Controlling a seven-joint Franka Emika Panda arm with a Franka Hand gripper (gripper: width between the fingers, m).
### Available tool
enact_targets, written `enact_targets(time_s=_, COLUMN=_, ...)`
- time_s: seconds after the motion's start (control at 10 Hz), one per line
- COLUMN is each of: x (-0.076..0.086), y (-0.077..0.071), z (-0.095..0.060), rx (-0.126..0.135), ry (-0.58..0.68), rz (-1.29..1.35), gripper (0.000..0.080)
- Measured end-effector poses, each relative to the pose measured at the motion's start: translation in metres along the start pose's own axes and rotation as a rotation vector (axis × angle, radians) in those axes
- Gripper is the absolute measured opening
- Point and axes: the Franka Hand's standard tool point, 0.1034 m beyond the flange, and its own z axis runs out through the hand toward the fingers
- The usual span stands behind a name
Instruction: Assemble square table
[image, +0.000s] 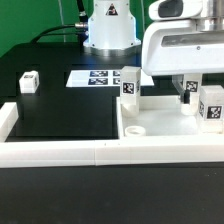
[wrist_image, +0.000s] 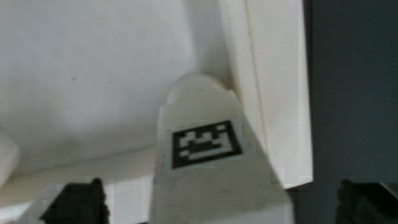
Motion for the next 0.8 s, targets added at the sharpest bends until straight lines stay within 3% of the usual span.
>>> enact_targets(time_s=0.1, x=0.0000, y=0.0001, z=0.0000, rx=0.000, ry=0.000, rz=-0.003, gripper=0.0522)
enact_targets(time_s=0.2, x=-0.0001, y=-0.0002, z=0.0000, rx=0.001, ry=0.000, rz=0.027, gripper=0.0522)
enact_targets(time_s=0.4, x=-0.0006, y=0.0009, z=0.0004, rx=0.000, ry=-0.002, rz=0.180, gripper=0.0289)
enact_targets(time_s=0.8, x=-0.0019, y=0.0016, z=0.0003, rx=-0.006, ry=-0.008, rz=0.477, gripper=0.0289)
